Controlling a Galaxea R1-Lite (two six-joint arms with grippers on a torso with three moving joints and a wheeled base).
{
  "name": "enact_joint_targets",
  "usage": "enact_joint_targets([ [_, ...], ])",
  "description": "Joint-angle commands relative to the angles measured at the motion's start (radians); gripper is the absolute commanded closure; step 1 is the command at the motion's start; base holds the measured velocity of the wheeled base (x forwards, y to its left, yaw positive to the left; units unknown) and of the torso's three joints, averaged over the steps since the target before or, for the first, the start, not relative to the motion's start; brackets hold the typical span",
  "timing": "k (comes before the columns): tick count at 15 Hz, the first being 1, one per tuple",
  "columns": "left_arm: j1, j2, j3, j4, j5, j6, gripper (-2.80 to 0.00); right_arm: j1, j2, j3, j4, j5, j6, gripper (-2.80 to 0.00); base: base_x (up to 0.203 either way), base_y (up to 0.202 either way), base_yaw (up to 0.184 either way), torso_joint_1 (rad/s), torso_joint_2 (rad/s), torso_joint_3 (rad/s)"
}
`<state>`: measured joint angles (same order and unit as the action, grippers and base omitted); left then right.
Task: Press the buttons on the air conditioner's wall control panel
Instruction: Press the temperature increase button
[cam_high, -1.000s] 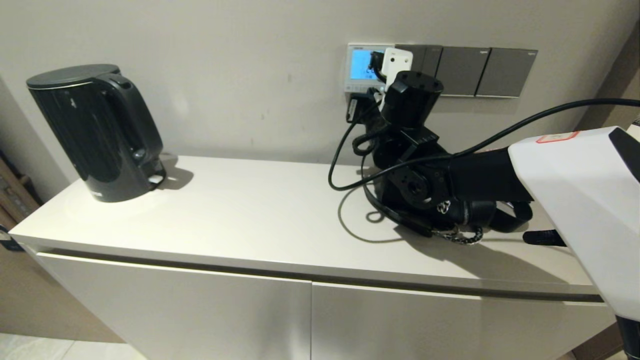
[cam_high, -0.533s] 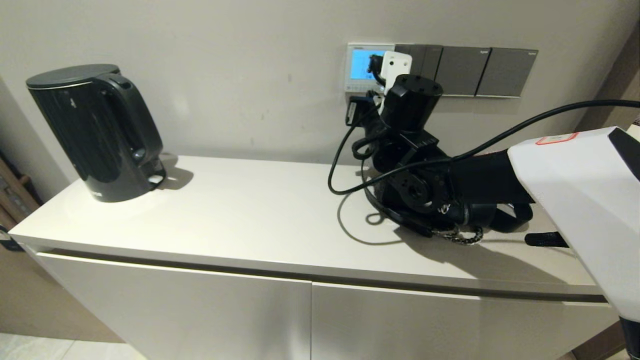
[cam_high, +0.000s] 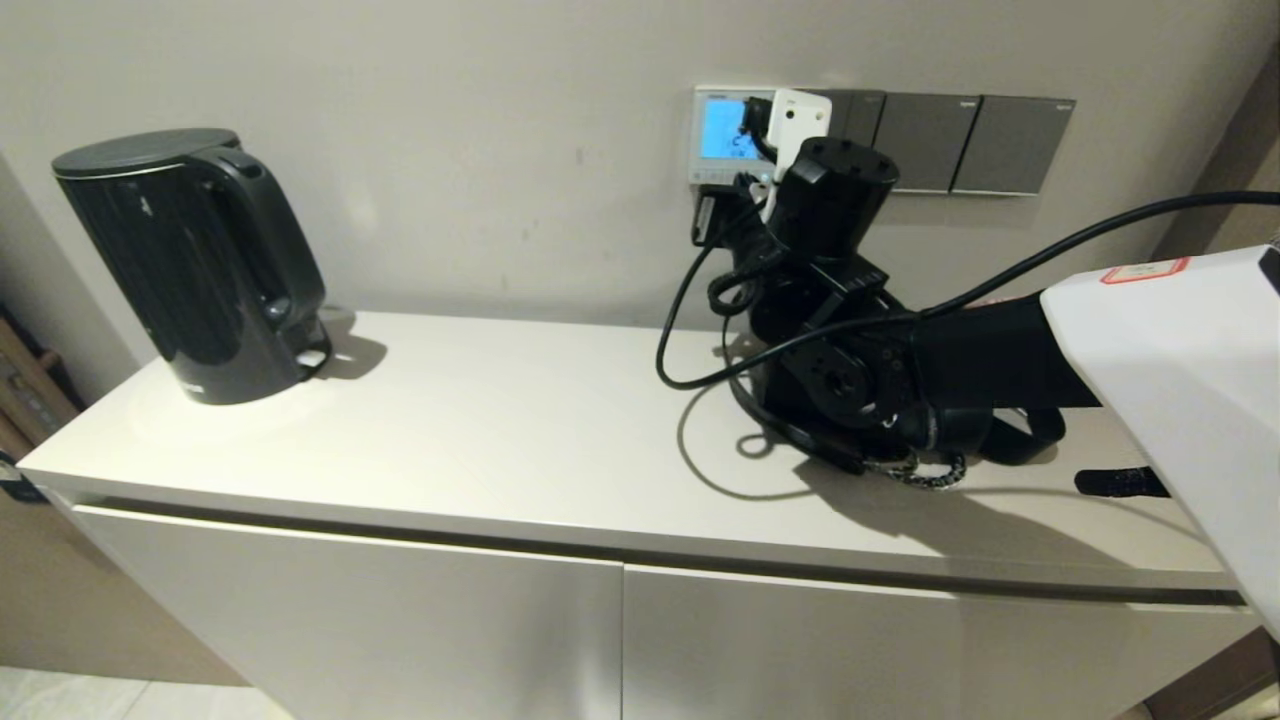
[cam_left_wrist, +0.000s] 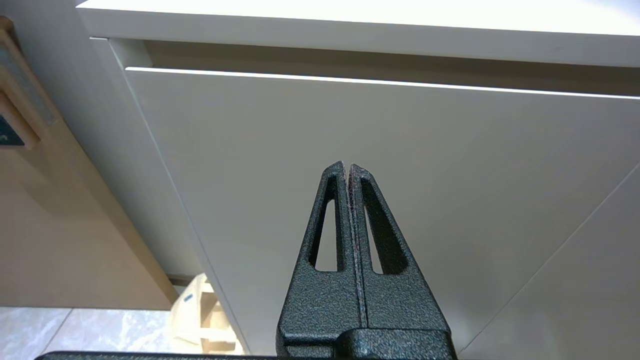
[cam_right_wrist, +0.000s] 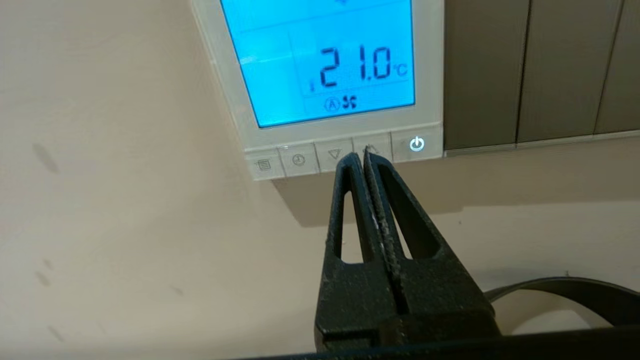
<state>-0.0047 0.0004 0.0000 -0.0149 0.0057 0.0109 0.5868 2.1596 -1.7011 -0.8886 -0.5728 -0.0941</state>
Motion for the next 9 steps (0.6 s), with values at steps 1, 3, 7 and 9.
enact_joint_targets([
  [1, 0.000, 0.000, 0.002, 0.000, 0.000, 0.000, 0.00, -0.001, 0.003, -0.011, 0.000, -0.001, -0.003, 0.00, 0.000, 0.000, 0.000, 0.000, 0.00, 0.000],
  [3, 0.000, 0.000, 0.002, 0.000, 0.000, 0.000, 0.00, -0.006, 0.008, -0.015, 0.003, 0.000, -0.003, 0.00, 0.000, 0.000, 0.000, 0.000, 0.00, 0.000],
  [7, 0.000, 0.000, 0.002, 0.000, 0.000, 0.000, 0.00, -0.012, 0.017, -0.015, 0.004, 0.001, -0.003, 0.00, 0.000, 0.000, 0.000, 0.000, 0.00, 0.000],
  [9, 0.000, 0.000, 0.002, 0.000, 0.000, 0.000, 0.00, -0.012, 0.019, -0.018, 0.004, 0.002, -0.003, 0.00, 0.000, 0.000, 0.000, 0.000, 0.00, 0.000],
])
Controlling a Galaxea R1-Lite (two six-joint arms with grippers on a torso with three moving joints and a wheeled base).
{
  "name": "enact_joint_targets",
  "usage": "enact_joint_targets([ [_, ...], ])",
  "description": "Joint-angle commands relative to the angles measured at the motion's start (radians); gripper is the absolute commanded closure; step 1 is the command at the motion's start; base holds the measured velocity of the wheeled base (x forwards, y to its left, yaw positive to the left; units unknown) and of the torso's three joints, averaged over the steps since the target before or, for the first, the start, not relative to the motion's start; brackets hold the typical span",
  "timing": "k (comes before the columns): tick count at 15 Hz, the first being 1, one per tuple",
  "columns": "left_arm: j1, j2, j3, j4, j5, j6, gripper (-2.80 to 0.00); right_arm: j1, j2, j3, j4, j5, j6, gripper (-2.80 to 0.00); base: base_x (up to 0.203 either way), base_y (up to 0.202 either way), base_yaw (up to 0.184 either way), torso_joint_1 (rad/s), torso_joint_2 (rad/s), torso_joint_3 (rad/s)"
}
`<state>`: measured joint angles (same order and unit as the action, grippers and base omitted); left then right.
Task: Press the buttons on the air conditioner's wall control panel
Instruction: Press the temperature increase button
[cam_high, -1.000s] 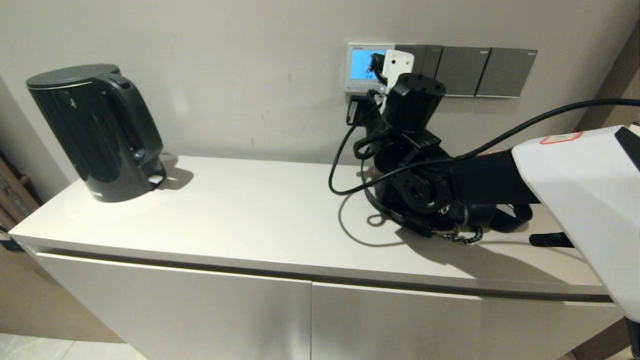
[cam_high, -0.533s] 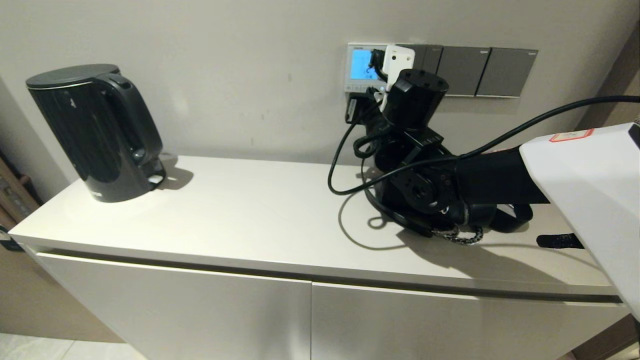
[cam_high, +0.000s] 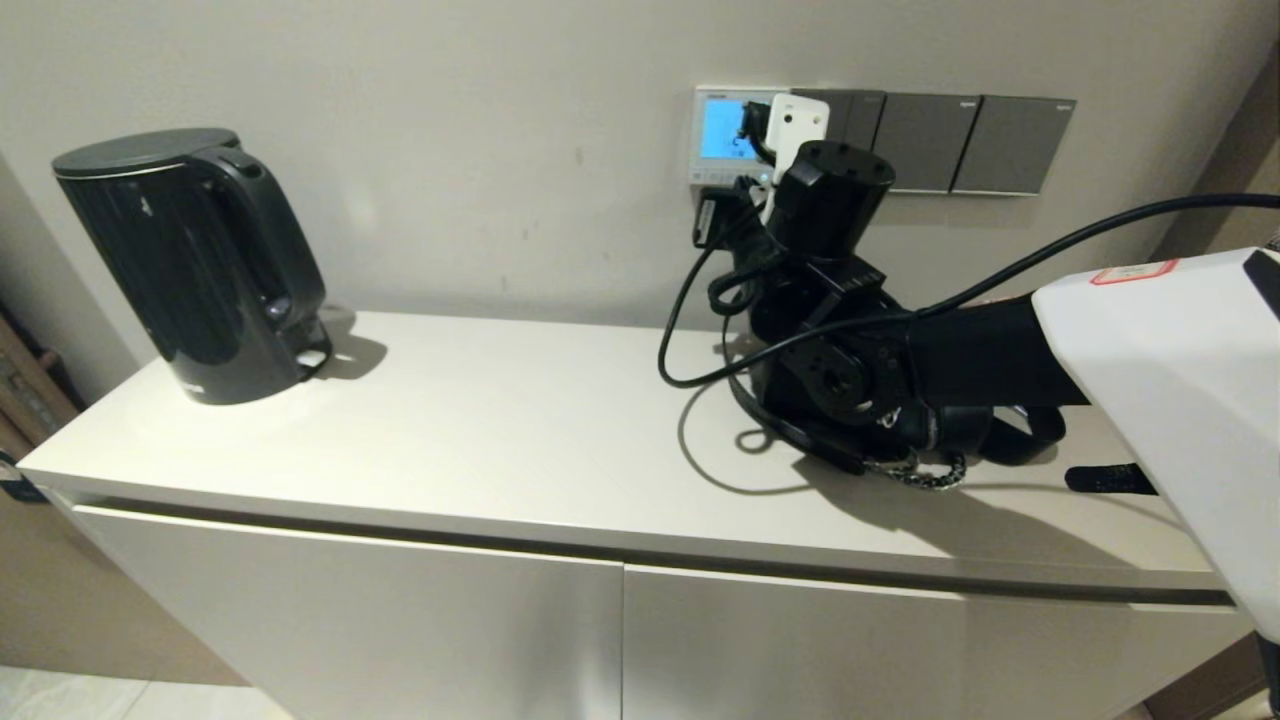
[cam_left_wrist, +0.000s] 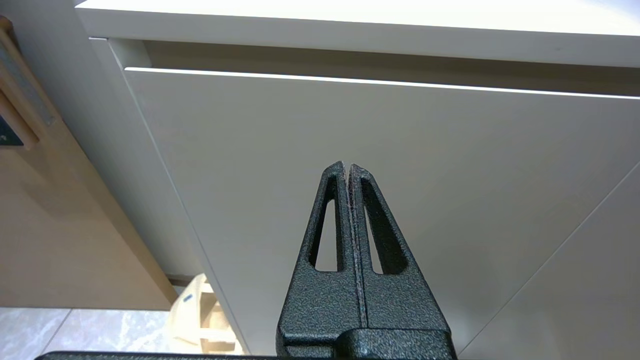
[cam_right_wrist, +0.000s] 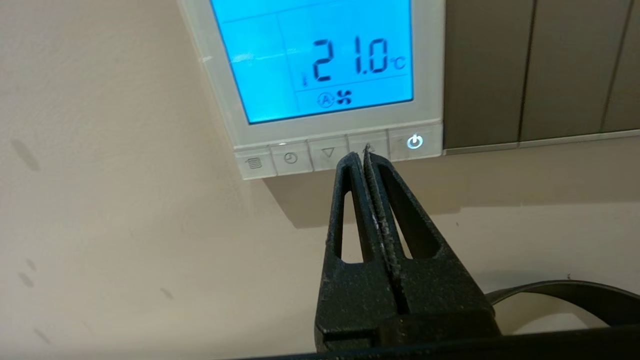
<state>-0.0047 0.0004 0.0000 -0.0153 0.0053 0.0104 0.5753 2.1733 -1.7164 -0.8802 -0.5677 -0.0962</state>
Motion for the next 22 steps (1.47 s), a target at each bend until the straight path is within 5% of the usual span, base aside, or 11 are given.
enact_joint_targets([
  [1, 0.000, 0.000, 0.002, 0.000, 0.001, 0.000, 0.00, -0.002, 0.008, -0.010, -0.002, -0.003, -0.001, 0.00, 0.000, 0.000, 0.000, 0.000, 0.00, 0.000],
  [22, 0.000, 0.000, 0.002, 0.000, 0.001, 0.000, 0.00, -0.006, 0.014, -0.017, 0.006, -0.003, -0.002, 0.00, 0.000, 0.000, 0.000, 0.000, 0.00, 0.000],
])
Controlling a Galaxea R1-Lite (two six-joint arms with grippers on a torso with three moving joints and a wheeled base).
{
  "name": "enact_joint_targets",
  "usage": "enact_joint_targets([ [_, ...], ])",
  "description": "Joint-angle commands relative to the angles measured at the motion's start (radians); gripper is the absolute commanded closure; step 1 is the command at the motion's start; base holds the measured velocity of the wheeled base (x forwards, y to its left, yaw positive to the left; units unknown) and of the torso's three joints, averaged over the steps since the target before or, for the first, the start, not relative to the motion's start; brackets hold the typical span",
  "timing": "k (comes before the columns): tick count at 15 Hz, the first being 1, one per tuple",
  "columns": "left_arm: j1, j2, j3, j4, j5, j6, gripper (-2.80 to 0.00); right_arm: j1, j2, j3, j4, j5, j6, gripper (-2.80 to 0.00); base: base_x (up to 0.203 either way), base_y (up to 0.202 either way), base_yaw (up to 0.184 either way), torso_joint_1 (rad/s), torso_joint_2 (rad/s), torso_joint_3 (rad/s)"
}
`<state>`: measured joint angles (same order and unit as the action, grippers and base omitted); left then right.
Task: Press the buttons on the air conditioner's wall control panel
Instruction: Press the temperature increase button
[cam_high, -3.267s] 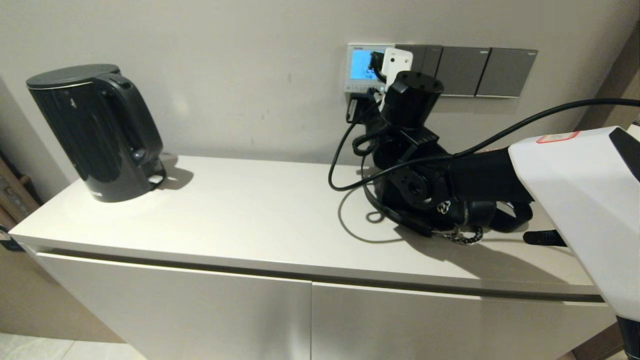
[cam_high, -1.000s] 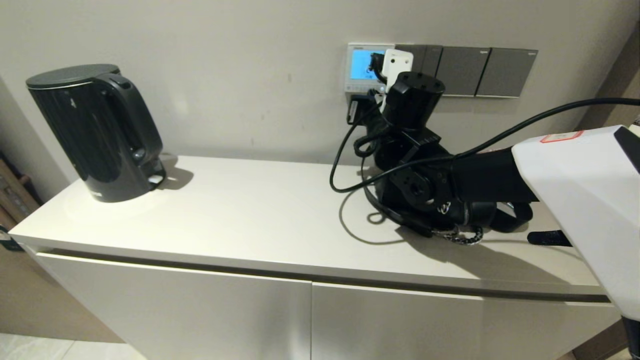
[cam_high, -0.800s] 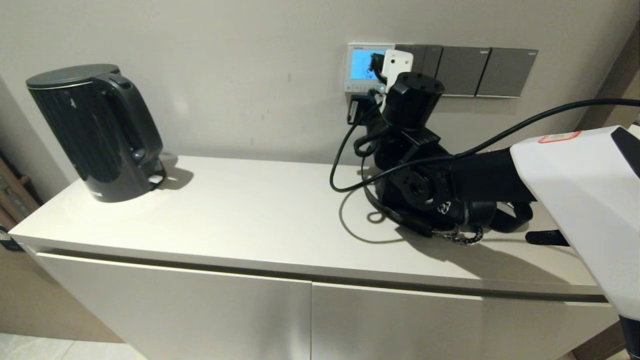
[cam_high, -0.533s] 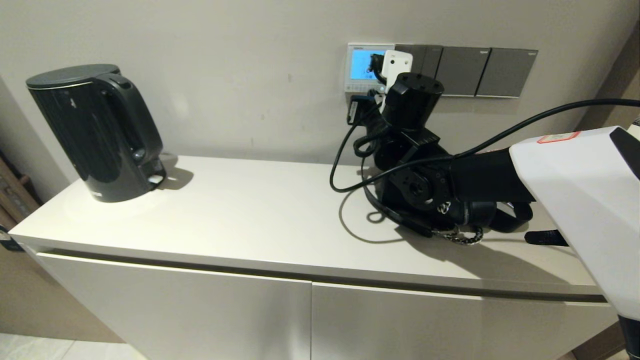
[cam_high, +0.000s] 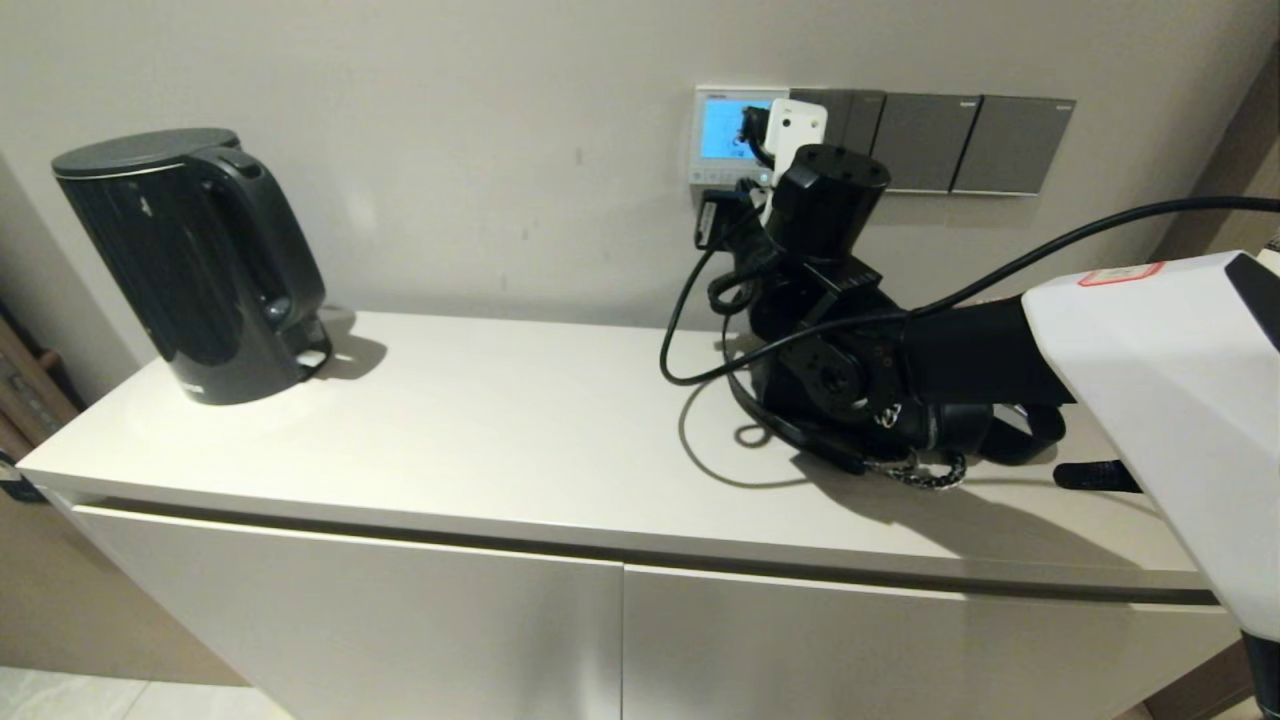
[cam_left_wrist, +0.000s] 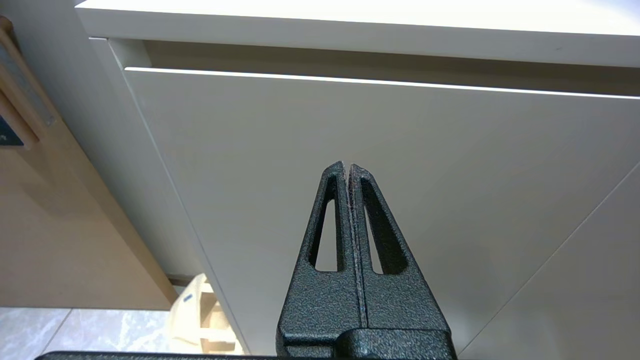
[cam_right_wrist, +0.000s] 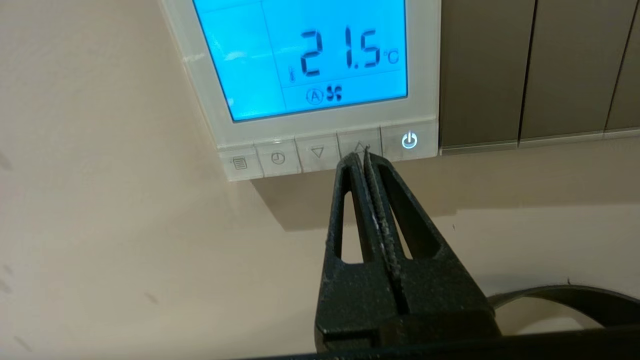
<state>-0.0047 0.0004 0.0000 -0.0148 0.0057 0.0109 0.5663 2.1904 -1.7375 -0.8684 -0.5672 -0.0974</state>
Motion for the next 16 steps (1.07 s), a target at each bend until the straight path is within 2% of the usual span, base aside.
enact_joint_targets([
  [1, 0.000, 0.000, 0.002, -0.001, 0.000, 0.000, 0.00, 0.005, -0.006, 0.006, -0.006, -0.003, -0.001, 0.00, 0.000, 0.000, 0.000, 0.000, 0.00, 0.000],
  [16, 0.000, 0.000, 0.002, -0.001, 0.000, 0.000, 0.00, -0.003, 0.029, -0.045, 0.022, 0.004, -0.001, 0.00, 0.000, 0.000, 0.000, 0.000, 0.00, 0.000],
])
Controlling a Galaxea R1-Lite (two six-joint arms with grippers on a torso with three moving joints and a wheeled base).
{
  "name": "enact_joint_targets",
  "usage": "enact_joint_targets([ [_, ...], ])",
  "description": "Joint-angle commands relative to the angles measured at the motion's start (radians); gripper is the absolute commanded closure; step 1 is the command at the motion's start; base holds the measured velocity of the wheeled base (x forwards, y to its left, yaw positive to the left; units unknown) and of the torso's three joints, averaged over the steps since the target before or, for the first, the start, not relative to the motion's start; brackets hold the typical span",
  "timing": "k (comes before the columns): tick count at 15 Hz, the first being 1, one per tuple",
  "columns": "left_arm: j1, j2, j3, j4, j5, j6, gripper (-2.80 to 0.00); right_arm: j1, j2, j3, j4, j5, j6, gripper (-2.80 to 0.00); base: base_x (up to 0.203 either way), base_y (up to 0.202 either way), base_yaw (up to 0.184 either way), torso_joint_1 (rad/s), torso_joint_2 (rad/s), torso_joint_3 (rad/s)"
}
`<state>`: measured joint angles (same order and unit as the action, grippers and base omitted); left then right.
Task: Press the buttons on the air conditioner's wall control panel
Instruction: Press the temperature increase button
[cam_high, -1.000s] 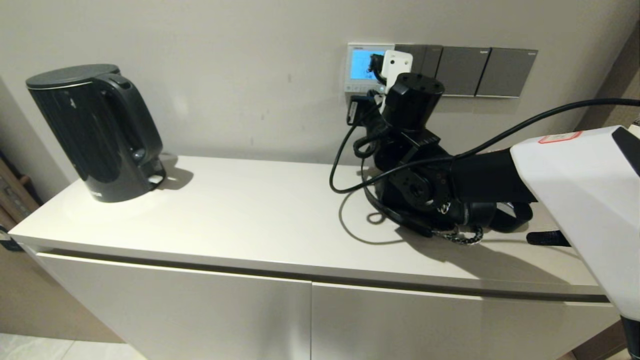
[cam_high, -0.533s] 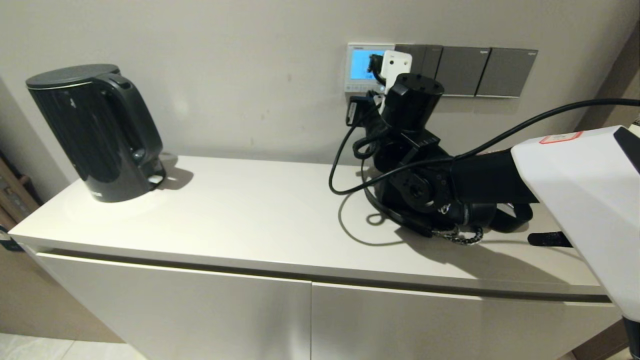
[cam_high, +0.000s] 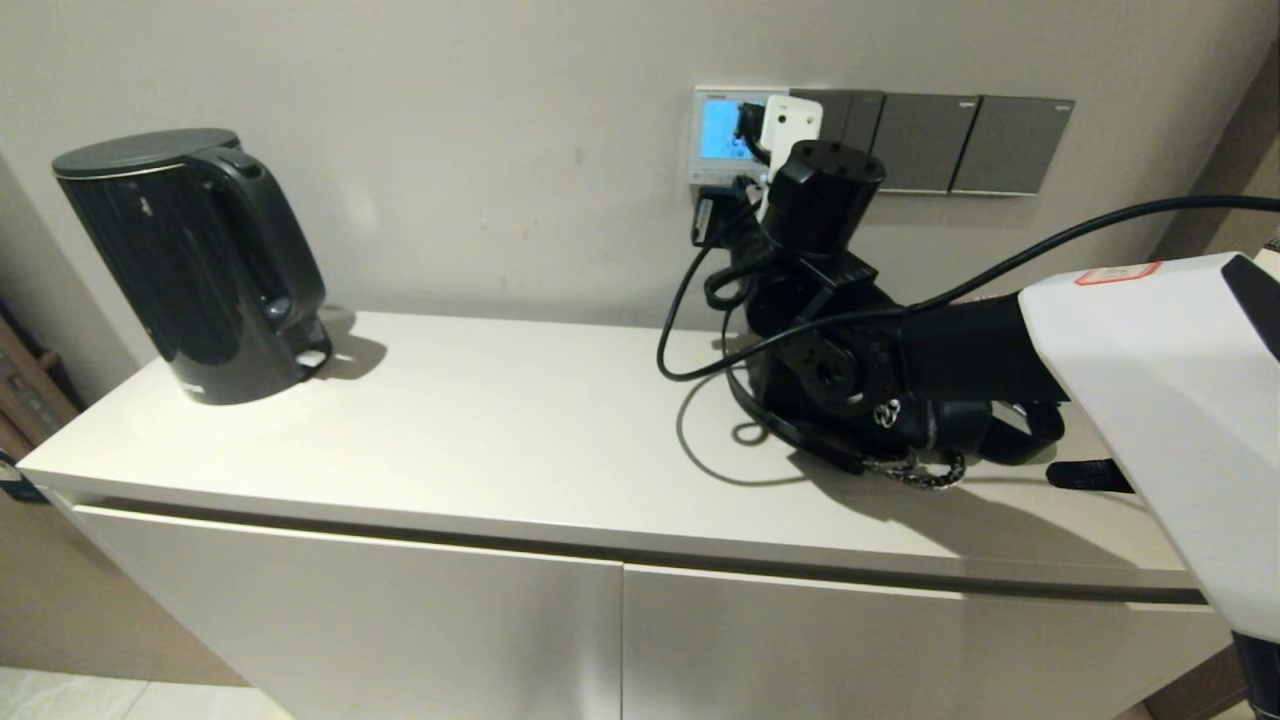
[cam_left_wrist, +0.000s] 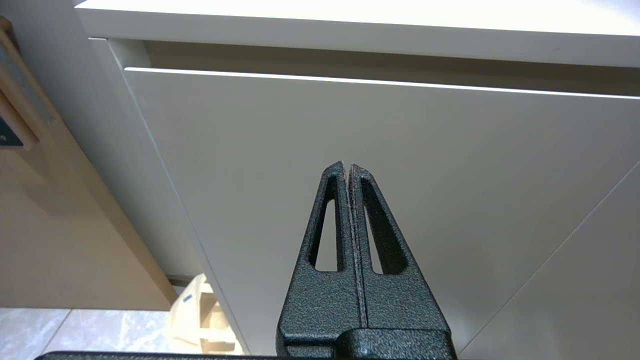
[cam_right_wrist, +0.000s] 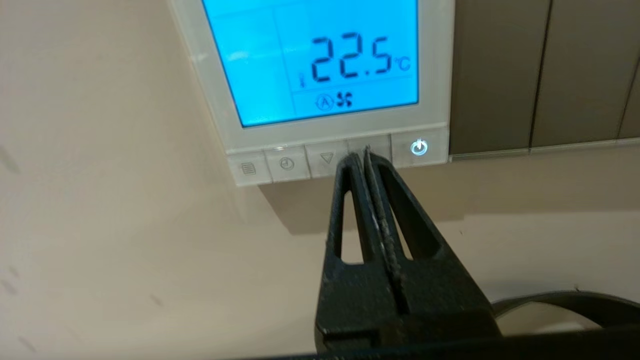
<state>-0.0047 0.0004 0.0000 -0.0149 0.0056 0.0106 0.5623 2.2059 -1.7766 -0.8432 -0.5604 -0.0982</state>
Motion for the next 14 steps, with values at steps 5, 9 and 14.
enact_joint_targets([
  [5, 0.000, 0.000, 0.002, 0.000, 0.001, 0.000, 0.00, 0.001, -0.009, 0.016, -0.012, -0.004, 0.000, 0.00, 0.000, 0.000, 0.000, 0.000, 0.00, 0.000],
  [9, 0.000, 0.000, 0.002, 0.000, 0.001, 0.000, 0.00, 0.012, -0.069, 0.068, -0.032, -0.006, 0.000, 0.00, 0.000, 0.000, 0.000, 0.000, 0.00, 0.000],
  [14, 0.000, 0.000, 0.002, 0.000, 0.001, 0.000, 0.00, 0.015, -0.214, 0.195, -0.035, -0.013, 0.001, 0.00, 0.000, 0.000, 0.000, 0.000, 0.00, 0.000],
])
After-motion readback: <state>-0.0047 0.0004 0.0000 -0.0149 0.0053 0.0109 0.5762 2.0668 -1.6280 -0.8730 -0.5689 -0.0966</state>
